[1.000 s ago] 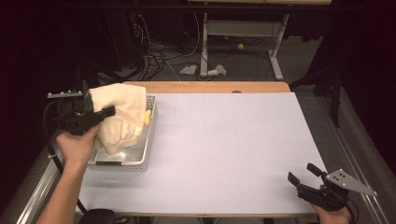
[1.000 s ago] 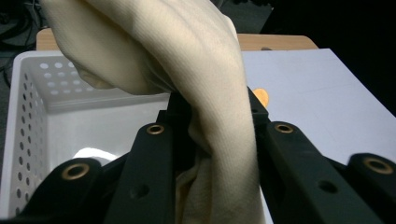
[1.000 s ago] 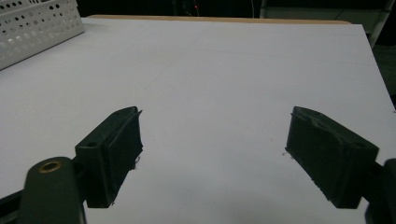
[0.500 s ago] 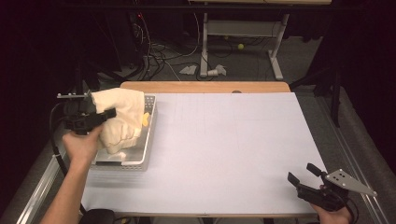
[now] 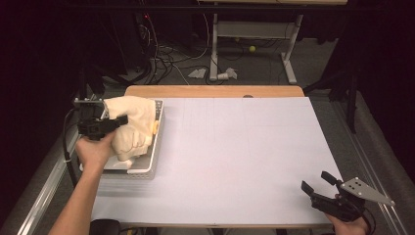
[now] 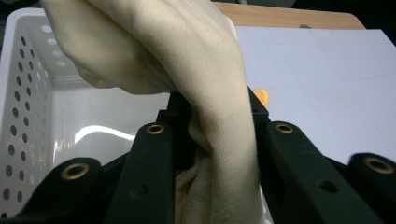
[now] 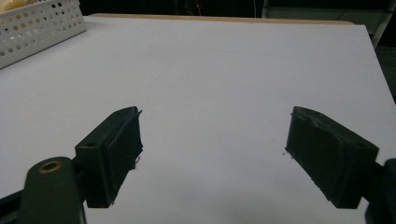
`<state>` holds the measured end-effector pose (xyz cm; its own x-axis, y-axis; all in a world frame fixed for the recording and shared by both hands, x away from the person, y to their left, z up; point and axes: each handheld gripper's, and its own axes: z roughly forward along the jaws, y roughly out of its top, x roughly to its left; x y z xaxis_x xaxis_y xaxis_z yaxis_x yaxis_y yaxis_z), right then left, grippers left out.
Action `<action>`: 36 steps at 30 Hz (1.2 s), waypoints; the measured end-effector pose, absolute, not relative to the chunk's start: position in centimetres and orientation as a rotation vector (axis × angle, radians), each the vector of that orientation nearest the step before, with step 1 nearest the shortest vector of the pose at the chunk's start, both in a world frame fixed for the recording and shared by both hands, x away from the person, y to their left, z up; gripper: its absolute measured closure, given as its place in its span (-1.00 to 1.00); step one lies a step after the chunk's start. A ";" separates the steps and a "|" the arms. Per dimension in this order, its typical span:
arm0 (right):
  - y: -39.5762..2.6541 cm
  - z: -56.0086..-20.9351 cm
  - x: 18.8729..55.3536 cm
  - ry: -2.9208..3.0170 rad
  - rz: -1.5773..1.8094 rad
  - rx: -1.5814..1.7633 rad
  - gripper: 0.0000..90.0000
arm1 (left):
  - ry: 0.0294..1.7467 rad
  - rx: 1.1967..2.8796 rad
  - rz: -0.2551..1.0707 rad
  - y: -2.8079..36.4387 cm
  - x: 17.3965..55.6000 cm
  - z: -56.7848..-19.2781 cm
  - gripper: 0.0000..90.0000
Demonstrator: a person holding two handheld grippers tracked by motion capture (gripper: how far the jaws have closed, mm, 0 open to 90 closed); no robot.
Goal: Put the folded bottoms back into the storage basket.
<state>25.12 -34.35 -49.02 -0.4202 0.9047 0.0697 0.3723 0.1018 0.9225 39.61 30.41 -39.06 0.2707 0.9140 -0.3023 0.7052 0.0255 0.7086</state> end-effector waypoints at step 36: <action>-34.3 -49.0 25.1 1.863 1.304 1.238 -0.59 | 1.550 1.773 0.284 28.7 42.3 -41.7 0.55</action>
